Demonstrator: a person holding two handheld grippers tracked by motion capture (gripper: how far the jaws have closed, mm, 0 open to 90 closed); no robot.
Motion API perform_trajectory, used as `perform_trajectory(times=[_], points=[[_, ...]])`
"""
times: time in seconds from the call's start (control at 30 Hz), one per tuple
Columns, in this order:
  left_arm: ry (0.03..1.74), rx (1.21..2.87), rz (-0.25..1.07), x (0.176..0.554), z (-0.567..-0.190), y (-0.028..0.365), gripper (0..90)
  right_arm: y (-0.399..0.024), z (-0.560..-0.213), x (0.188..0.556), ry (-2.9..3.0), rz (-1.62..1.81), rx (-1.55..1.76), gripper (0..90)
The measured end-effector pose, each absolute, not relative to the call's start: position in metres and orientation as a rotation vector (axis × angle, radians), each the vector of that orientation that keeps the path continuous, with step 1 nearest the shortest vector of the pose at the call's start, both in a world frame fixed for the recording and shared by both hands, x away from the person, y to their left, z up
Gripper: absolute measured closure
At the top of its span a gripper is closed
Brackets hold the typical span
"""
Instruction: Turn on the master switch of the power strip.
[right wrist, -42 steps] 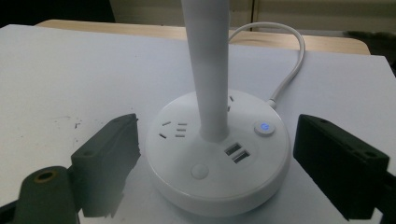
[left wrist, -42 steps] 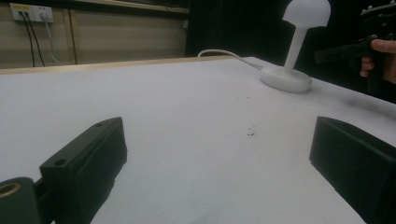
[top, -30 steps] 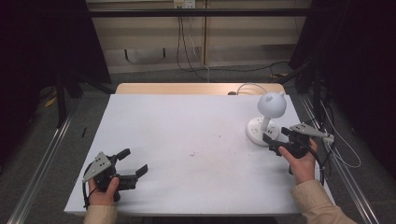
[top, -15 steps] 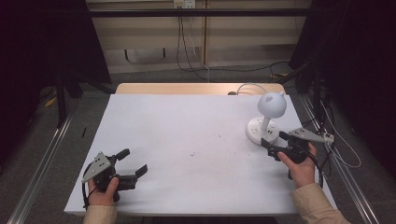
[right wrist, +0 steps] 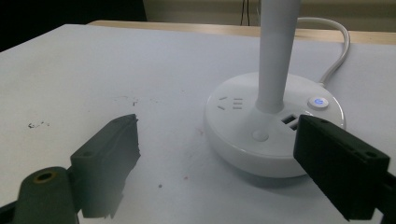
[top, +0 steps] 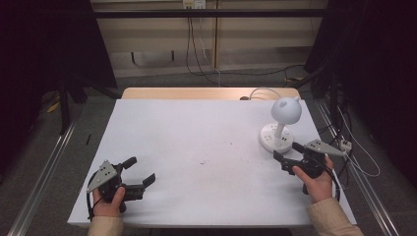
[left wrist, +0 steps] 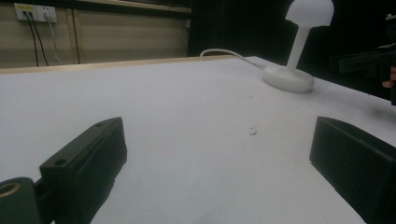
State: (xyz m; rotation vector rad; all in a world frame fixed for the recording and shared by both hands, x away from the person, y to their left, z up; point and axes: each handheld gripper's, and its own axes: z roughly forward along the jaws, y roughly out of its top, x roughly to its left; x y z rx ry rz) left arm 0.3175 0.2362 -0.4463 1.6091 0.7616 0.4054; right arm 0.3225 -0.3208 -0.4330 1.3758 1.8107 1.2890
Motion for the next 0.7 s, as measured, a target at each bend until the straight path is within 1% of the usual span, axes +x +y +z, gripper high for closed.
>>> perform_trajectory(times=[0.7], points=[[0.766, 1.608, 0.405, 0.318, -0.447, 0.236, 3.6, -0.314, -0.433, 0.304, 1.825, 1.334, 1.339, 14.6]])
